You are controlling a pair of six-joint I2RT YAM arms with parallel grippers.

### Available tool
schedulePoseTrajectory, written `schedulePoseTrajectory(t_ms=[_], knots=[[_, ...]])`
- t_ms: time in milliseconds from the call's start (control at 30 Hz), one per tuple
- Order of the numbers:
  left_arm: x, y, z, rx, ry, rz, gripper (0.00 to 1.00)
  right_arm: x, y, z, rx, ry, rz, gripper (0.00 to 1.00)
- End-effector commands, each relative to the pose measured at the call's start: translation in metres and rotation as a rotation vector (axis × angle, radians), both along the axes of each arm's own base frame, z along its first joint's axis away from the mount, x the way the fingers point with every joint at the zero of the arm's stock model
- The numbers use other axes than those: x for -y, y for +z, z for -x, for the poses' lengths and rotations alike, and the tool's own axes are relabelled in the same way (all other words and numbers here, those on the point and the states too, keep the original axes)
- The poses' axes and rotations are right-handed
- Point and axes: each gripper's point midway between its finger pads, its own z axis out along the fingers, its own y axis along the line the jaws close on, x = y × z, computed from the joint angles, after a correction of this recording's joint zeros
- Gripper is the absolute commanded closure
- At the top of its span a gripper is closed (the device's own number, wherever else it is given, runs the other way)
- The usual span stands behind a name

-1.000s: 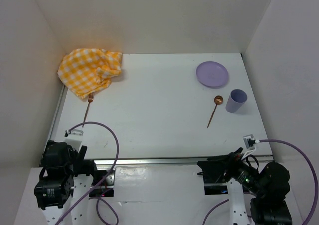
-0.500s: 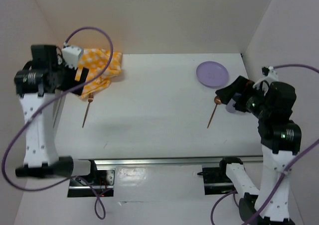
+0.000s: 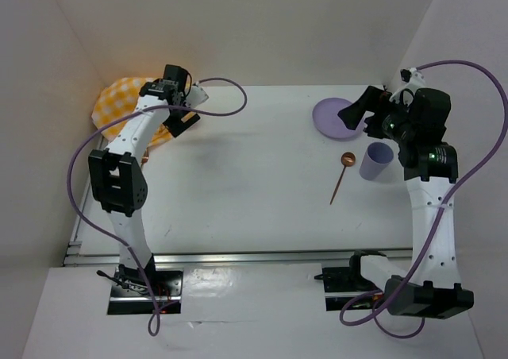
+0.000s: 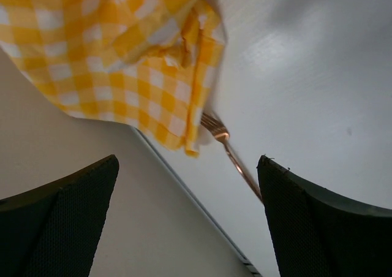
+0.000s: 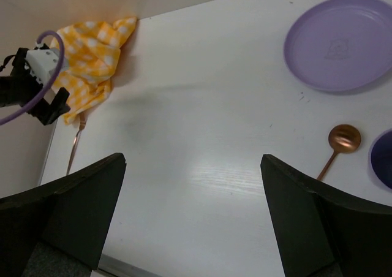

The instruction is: Set the dinner table for one person

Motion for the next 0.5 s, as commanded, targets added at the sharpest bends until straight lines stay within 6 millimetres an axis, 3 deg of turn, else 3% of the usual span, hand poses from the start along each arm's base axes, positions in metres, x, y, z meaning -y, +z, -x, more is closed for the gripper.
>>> schedulePoseTrajectory(t_ms=[0, 33, 100, 167, 200, 300, 433, 467], knots=[[-0.024, 0.03, -0.051, 0.174, -0.063, -0.185, 0.0, -0.001, 0.007, -0.018, 0.082, 0.027, 0.035, 0.01], [-0.02, 0.013, -0.06, 0.149, -0.075, -0.207, 0.0, 0.0, 0.008, -0.02, 0.094, 0.027, 0.037, 0.01], [-0.028, 0.003, -0.073, 0.147, -0.069, -0.277, 0.0, 0.001, 0.001, -0.026, 0.086, 0.016, 0.031, 0.01], [-0.031, -0.021, -0.083, 0.11, -0.083, -0.326, 0.0, 0.001, -0.003, -0.031, 0.08, 0.012, 0.019, 0.01], [-0.038, -0.023, -0.088, 0.112, -0.088, -0.35, 0.0, 0.003, -0.003, -0.031, 0.077, 0.001, 0.014, 0.01], [-0.028, -0.033, -0.11, 0.149, -0.125, -0.32, 0.0, 0.003, -0.01, -0.039, 0.063, 0.001, 0.012, 0.01], [-0.025, -0.065, -0.11, 0.053, -0.154, -0.312, 0.0, 0.012, -0.025, -0.047, 0.014, -0.051, 0.012, 0.01], [-0.033, -0.066, -0.112, 0.05, -0.137, -0.321, 0.01, 0.013, -0.03, -0.047, -0.001, -0.065, 0.0, 0.01]])
